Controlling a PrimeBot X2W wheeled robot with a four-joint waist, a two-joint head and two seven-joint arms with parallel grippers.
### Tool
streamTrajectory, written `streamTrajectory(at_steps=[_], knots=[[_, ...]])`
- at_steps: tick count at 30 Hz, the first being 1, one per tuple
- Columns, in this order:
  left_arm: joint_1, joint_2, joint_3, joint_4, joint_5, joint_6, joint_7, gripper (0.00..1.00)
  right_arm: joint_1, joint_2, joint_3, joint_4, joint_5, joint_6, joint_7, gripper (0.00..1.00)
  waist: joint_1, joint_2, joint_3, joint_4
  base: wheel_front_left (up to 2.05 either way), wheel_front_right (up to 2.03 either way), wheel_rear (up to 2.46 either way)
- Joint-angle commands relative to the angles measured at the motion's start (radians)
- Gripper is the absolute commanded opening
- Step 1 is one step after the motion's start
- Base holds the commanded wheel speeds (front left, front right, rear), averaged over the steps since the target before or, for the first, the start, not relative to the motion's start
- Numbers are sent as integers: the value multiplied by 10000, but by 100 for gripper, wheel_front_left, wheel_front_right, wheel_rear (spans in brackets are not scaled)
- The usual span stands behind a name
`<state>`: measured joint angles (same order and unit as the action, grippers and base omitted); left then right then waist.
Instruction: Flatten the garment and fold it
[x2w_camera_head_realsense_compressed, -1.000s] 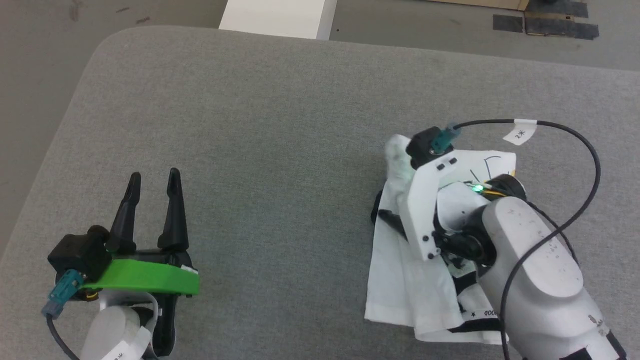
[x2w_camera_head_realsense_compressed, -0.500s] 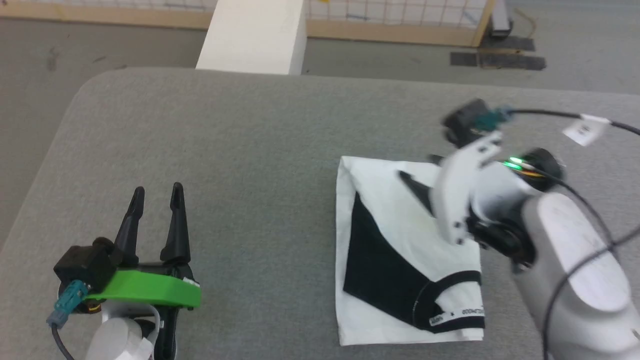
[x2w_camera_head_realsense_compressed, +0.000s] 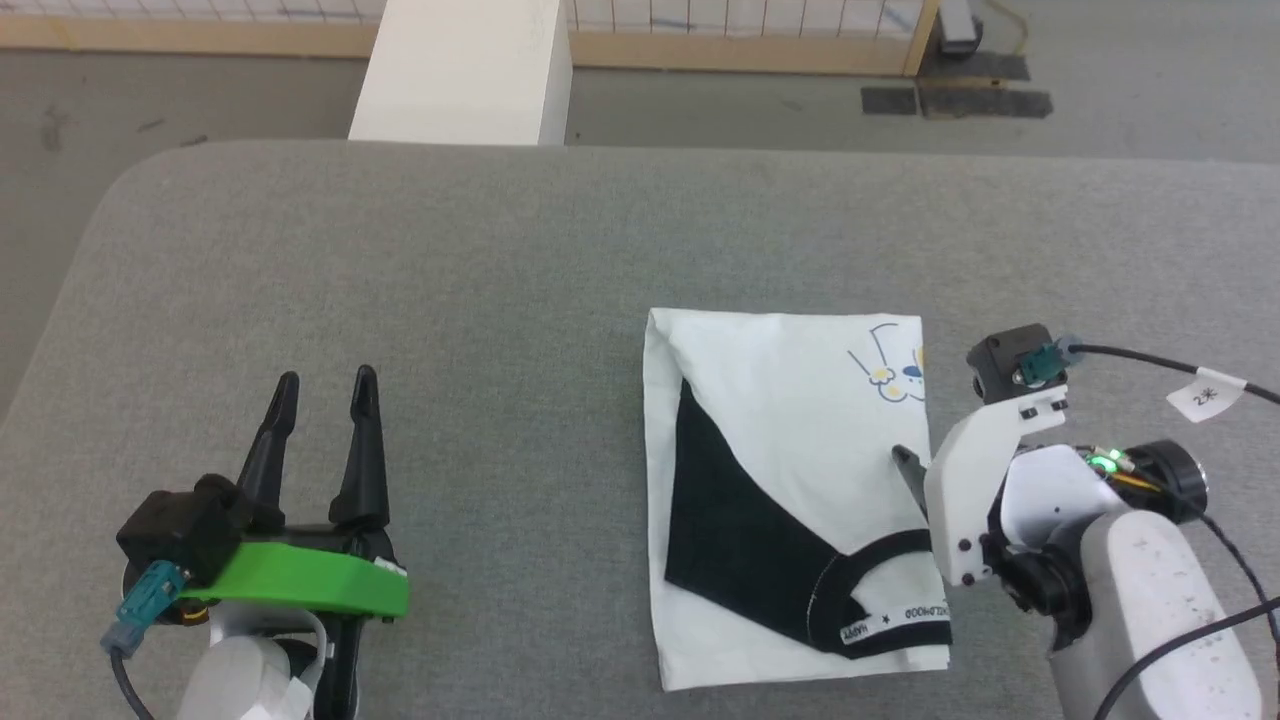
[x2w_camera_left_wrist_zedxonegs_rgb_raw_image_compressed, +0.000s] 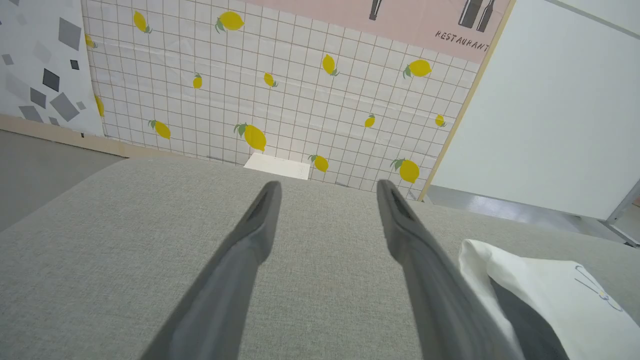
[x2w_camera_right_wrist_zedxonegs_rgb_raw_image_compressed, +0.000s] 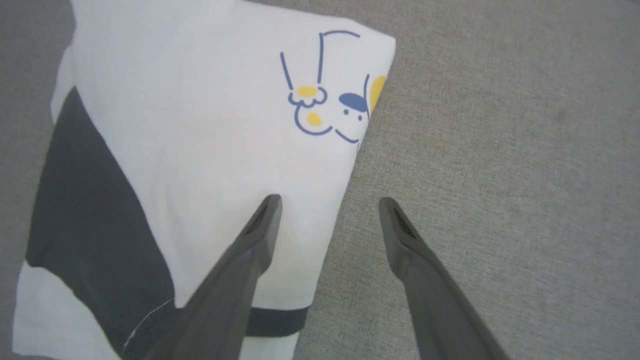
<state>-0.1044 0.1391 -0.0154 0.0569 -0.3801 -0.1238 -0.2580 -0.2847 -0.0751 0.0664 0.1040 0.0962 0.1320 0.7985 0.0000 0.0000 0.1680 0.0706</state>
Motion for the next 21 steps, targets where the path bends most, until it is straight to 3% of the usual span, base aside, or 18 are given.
streamTrajectory(at_steps=[1,13,14,16,21], knots=[[-87,97,-1,25,-10,-69,-38,100,88,98,-48,163,-102,-13,-147,100,0,0,202,148,0,0,0],[-312,124,-70,189,-169,-69,-38,100,-8,244,-14,1609,-479,-13,-373,100,0,0,455,394,0,0,0],[-316,127,-65,198,-174,-69,-38,100,-28,245,-18,1697,-484,-13,-366,39,0,0,445,392,0,0,0],[-313,132,-62,210,-178,-69,-38,100,-81,246,12,1825,-477,-13,-388,0,0,0,413,388,0,0,0],[-301,151,-123,253,-207,-69,-38,100,-185,189,25,1954,-382,-13,-484,0,0,0,267,355,0,0,0]])
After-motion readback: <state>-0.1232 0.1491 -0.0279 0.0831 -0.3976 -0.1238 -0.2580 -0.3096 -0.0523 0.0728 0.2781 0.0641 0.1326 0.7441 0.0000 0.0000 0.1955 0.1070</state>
